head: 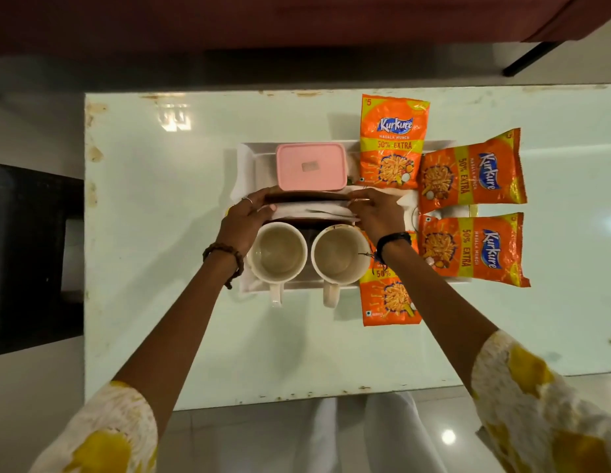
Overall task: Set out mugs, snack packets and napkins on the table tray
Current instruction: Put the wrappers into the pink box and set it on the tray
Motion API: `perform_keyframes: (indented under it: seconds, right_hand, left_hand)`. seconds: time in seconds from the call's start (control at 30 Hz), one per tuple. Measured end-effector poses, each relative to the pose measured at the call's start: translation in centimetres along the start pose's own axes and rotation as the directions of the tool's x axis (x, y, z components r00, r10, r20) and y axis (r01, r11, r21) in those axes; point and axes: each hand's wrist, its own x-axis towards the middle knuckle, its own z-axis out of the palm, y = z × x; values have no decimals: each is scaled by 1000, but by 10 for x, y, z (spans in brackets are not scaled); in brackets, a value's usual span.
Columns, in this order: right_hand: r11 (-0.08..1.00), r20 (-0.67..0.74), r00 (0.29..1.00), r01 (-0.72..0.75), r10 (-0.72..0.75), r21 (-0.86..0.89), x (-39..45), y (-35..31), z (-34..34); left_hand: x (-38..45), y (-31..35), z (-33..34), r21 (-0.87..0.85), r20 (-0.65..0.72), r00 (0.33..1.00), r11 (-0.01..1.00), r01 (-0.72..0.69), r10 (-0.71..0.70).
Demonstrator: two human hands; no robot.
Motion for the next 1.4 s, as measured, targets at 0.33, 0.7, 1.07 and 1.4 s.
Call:
perform_keyframes:
  seconds: [0.33, 0.7, 1.07, 1.4]
  right_hand:
    - [998, 56, 998, 28, -31, 56, 8, 10, -12]
    - [980, -259, 959, 153, -117, 125, -22, 34, -37]
    - [834, -426, 767, -245, 479, 495, -63, 144, -73]
    - [917, -402, 872, -115, 278, 383, -35, 157, -95]
  left_hand:
    - [9, 0, 5, -13, -52, 997, 999, 47, -48]
    - [-9, -13, 4, -69, -427, 904, 996, -49, 15]
    - [-33, -69, 15, 12, -485, 855, 976, 215, -183]
    - [-23, -71, 12, -106, -431, 860, 962, 253, -274]
